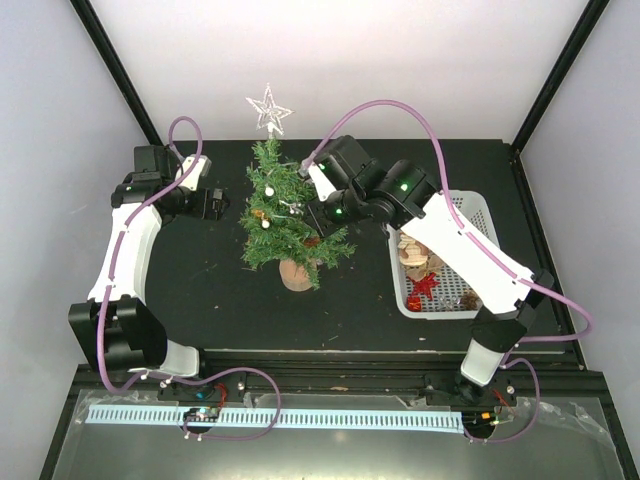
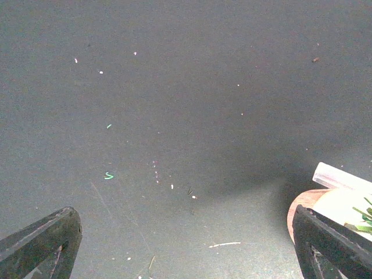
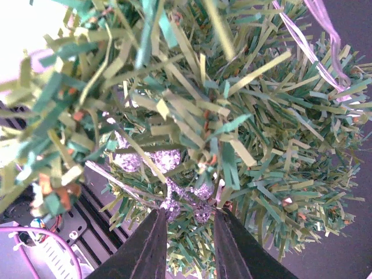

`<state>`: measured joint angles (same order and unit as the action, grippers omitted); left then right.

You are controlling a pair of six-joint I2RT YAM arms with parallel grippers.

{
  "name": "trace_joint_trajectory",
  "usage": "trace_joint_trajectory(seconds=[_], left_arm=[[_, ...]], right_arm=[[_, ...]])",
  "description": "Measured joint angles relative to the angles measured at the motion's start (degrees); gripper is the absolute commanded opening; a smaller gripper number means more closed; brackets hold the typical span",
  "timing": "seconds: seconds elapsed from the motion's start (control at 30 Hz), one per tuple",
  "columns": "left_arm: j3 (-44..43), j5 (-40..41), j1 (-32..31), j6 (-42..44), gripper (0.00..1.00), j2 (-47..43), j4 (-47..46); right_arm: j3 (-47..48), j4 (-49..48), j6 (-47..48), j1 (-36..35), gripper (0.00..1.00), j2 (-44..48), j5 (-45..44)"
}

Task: Decorate the small christmas tree

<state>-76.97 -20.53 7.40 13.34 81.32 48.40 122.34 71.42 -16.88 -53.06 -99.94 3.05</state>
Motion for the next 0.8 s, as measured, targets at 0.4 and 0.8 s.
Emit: trace_joint_trajectory(seconds=[0.4, 0.8], left_arm=[[0.2, 0.0, 0.0, 0.0, 0.99, 0.0, 0.0], [0.5, 0.3, 0.0, 0.0, 0.99, -1.1, 0.0]], right_arm=[[-1.7, -0.1, -0.2, 0.0, 0.25, 0.6, 0.6], [-1.7, -0.2, -1.6, 0.0, 0.37, 0.7, 0.5]])
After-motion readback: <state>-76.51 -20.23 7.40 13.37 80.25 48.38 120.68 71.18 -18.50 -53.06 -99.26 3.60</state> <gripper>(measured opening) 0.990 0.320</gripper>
